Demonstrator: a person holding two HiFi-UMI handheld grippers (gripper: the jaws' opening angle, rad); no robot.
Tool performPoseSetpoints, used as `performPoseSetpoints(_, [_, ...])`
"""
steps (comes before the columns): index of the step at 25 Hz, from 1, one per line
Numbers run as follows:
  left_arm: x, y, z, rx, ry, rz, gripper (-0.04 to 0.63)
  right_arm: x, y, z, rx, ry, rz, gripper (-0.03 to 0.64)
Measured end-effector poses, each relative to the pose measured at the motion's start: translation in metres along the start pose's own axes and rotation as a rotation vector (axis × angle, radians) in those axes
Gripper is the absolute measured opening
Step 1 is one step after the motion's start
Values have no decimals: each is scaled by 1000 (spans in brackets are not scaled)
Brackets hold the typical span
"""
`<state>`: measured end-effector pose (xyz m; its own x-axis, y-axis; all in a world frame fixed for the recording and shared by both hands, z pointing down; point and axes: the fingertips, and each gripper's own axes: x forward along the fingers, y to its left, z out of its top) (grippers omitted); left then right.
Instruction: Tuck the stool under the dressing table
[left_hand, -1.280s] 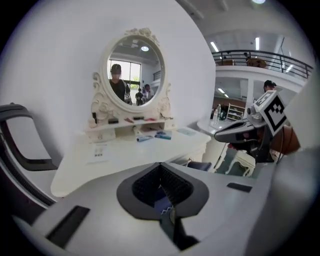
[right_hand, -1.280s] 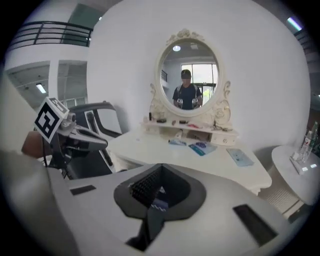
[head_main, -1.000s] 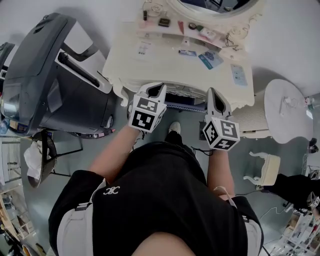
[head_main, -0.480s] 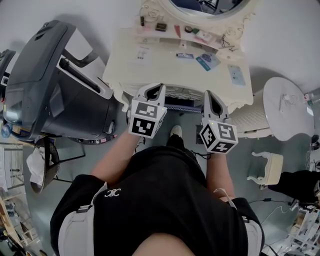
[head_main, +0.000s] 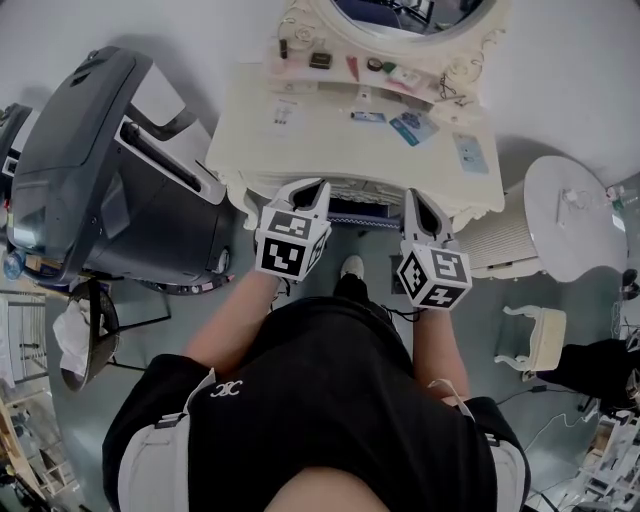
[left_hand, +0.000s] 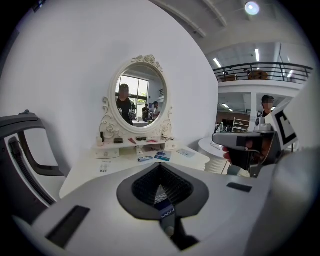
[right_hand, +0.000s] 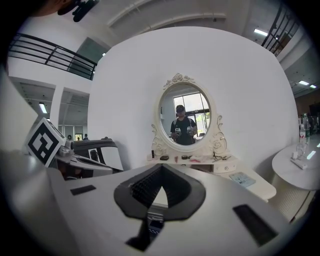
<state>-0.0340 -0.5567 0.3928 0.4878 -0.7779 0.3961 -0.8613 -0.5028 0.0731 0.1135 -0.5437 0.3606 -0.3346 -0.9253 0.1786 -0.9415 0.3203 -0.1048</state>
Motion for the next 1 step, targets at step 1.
performPoseSetpoints(1, [0, 0, -1, -5, 1, -4, 8, 0, 0, -1, -2, 2, -2, 8])
